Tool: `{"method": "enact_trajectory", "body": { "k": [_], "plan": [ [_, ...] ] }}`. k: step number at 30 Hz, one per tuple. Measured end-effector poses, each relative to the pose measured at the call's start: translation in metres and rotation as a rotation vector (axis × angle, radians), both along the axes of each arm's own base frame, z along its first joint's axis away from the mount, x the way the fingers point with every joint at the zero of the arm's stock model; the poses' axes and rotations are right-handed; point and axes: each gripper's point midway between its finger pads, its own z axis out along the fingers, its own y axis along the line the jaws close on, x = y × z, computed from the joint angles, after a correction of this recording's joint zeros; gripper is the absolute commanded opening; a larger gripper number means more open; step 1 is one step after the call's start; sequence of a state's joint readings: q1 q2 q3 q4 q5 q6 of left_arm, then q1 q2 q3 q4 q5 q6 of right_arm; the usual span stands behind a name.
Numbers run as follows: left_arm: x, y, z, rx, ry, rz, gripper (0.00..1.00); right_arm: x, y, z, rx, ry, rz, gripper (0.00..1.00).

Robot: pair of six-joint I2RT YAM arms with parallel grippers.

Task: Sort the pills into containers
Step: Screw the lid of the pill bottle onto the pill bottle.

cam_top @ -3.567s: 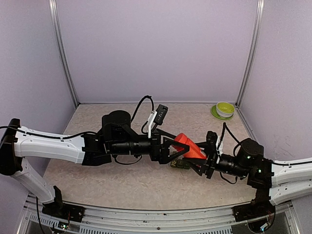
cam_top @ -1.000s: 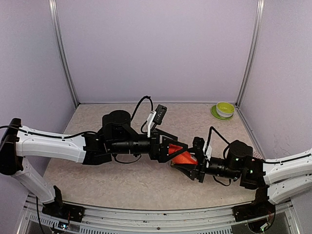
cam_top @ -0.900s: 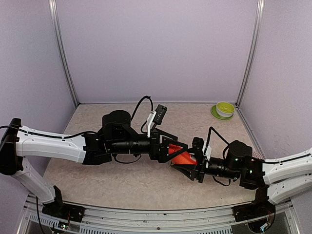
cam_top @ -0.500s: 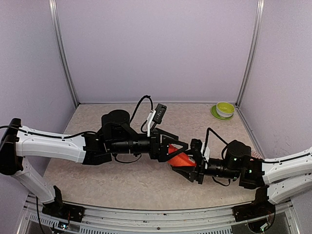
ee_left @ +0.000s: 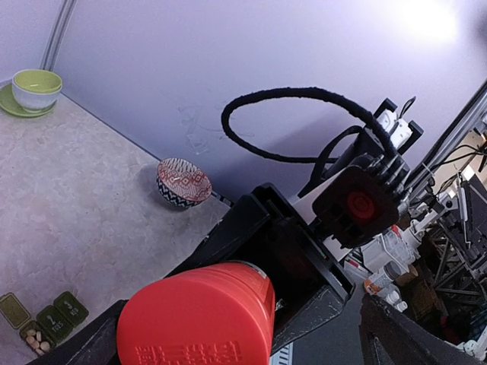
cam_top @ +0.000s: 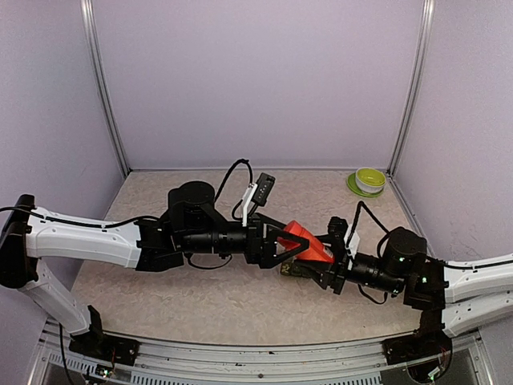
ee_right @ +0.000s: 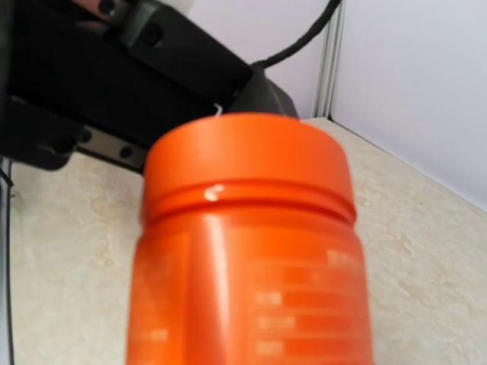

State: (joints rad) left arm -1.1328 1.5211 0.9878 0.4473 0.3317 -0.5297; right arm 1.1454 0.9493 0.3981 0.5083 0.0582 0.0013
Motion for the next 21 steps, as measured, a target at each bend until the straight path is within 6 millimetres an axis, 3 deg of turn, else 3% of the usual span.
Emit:
{"method": "enact_trajectory", "body": {
  "k": [13, 21],
  "plan": [
    [0.008, 0.003, -0.010, 0.039, 0.011, 0.036, 0.99, -0.005, 0.024, -0.026, -0.066, 0.031, 0.079, 0.16],
    [0.010, 0.005, -0.008, 0.038, 0.013, 0.042, 0.98, -0.009, 0.021, -0.023, -0.065, 0.031, 0.094, 0.16]
  ]
}}
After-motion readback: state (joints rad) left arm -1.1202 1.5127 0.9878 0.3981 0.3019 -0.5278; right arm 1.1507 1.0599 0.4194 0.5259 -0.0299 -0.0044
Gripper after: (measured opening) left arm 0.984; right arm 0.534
